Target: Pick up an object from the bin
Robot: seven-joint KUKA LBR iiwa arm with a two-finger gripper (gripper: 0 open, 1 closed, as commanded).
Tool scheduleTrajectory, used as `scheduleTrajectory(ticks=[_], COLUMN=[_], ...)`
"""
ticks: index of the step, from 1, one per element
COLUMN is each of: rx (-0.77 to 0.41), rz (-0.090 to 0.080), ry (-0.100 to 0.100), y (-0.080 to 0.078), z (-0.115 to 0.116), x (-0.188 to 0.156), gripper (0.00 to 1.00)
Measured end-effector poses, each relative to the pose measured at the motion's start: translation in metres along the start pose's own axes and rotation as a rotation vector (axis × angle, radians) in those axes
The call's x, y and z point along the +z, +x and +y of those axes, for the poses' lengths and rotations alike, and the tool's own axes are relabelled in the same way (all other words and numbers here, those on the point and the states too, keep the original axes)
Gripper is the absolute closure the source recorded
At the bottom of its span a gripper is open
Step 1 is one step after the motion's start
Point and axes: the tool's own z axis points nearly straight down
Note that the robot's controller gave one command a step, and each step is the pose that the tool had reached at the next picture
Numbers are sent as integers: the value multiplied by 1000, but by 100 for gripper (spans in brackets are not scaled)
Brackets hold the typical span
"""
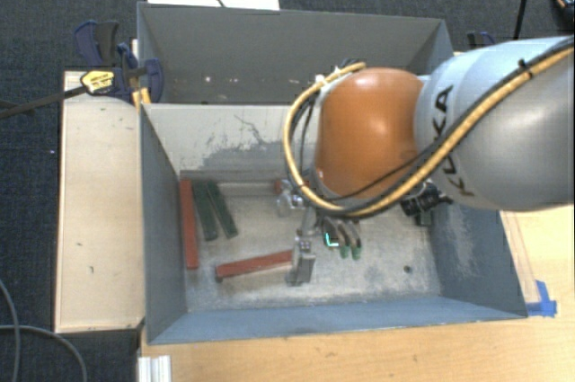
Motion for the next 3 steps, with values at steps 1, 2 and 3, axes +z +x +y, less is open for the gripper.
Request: scheduleTrajectory(ticks=[1,2,3], rx=[-10,-4,87], rz=[0,-6,-17], ry=[1,-1,-4], y=[-8,-9,-29], z=[-23,-22,-20], x=[133,129,-2], gripper=[0,100,100])
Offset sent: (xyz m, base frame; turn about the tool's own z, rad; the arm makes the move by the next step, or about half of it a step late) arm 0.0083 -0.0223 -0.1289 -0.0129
